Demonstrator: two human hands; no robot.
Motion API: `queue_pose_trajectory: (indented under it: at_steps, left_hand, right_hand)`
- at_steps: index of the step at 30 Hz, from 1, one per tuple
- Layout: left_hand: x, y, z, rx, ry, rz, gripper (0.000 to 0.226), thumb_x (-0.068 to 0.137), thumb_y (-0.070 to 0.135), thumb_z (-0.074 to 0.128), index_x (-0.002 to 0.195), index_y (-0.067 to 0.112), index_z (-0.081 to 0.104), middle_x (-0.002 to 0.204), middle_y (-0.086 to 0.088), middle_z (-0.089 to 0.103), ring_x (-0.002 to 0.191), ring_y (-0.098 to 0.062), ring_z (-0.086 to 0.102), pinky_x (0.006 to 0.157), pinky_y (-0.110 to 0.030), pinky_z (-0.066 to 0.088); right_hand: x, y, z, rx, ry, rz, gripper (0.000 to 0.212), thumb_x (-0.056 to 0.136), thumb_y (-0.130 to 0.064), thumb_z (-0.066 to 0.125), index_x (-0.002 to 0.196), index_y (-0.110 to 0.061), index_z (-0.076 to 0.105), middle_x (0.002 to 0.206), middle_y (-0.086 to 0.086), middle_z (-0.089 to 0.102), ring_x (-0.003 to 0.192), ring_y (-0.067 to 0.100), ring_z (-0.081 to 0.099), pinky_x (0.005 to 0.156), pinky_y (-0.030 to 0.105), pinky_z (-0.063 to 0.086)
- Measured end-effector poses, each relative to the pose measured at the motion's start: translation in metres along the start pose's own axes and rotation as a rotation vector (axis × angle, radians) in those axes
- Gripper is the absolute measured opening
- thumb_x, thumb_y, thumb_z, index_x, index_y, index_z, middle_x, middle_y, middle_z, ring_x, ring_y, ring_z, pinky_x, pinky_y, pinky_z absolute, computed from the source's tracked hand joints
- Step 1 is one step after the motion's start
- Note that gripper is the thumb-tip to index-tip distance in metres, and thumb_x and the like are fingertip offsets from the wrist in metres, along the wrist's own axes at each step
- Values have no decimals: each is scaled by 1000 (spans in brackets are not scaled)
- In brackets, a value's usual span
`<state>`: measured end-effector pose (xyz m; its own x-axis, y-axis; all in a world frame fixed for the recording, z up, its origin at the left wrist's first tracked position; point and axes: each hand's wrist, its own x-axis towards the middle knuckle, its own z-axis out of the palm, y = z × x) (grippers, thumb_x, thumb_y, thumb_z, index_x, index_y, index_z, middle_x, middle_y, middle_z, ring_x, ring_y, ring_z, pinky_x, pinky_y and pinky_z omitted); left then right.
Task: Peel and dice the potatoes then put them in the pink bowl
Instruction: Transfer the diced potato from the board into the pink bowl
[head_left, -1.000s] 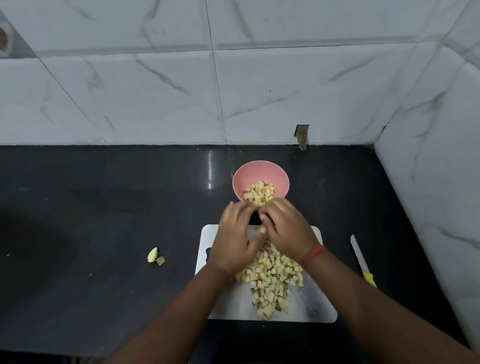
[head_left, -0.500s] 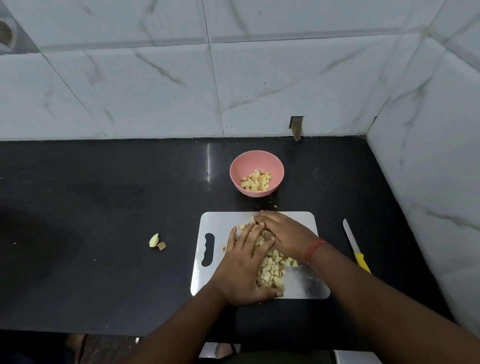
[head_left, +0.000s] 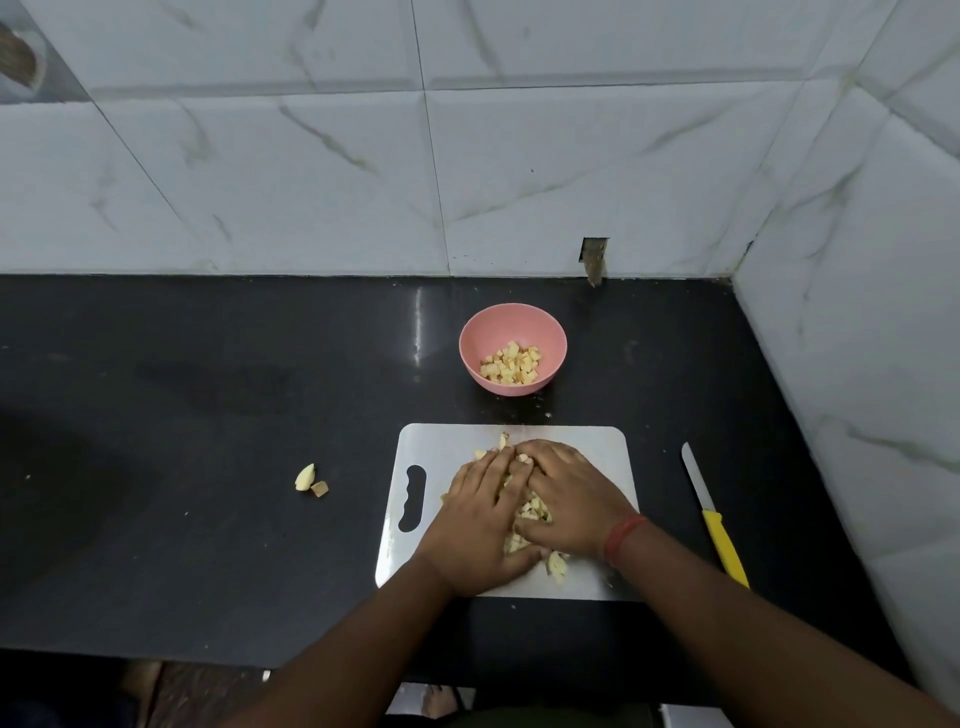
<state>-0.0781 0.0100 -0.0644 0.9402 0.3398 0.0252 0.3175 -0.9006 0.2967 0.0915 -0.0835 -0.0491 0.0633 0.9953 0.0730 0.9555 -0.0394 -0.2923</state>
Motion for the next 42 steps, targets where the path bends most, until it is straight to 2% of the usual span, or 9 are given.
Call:
queue_pose_trajectory:
  at_steps: [7,13,16,22,28,30,33,36,42]
  left_hand:
    - [1,-1,3,1,68,-16,78,97,64,38,158,20,18,155,-8,35,140,-26,32,120,-45,24]
    - [4,-2,7,8,95,-52,68,103,59,27,157,19,20,149,-6,43,135,-24,38,117,-46,29]
    - [7,-4,7,0,79,-86,66,104,56,17,154,16,30,147,-5,45,134,-23,40,117,-44,28]
    - [15,-1,1,-87,158,-147,33,108,37,31,123,23,56,120,4,55,112,-15,45,105,-38,35]
    - [24,3,-7,-163,154,-231,34,107,38,29,105,21,60,105,4,57,99,-14,46,97,-37,37]
    - [31,4,-10,-231,204,-282,37,105,39,30,94,18,59,93,4,56,89,-14,45,88,-38,41]
    - [40,6,-15,-337,263,-326,26,105,30,40,85,20,53,83,5,53,81,-14,45,79,-36,43]
    - [45,16,-24,-423,271,-342,22,105,24,44,83,22,50,82,7,52,80,-11,46,74,-25,37]
    - [58,39,-45,-729,358,-485,35,104,20,46,71,28,44,70,6,52,67,-9,49,60,-23,38]
  right_hand:
    - [0,0,2,-3,83,25,38,86,-42,49,118,-25,61,123,-4,51,113,15,44,97,32,41]
    - [4,-1,5,-23,119,111,32,92,-38,41,111,-26,64,109,-2,55,99,16,48,85,31,47]
    - [4,-1,8,-17,134,145,28,96,-37,43,111,-26,64,104,-1,56,96,17,49,81,30,48]
    - [5,-4,7,-23,170,154,33,95,-38,37,104,-23,65,95,1,58,87,19,54,73,32,51]
    - [7,-6,6,68,233,203,28,96,-34,43,106,-21,65,96,1,59,89,20,56,75,31,50]
    - [7,-6,5,131,263,257,21,96,-28,53,109,-18,66,101,2,59,94,18,56,81,30,48]
    - [7,-10,-4,311,310,346,21,96,-27,52,109,-17,66,104,-3,59,98,11,54,88,19,41]
    - [8,-20,-21,537,360,441,14,97,-24,53,102,-21,66,99,-11,59,95,2,54,83,6,36]
    - [6,-37,-51,1122,373,668,16,97,-23,53,92,-26,68,82,-12,68,78,1,62,69,15,48]
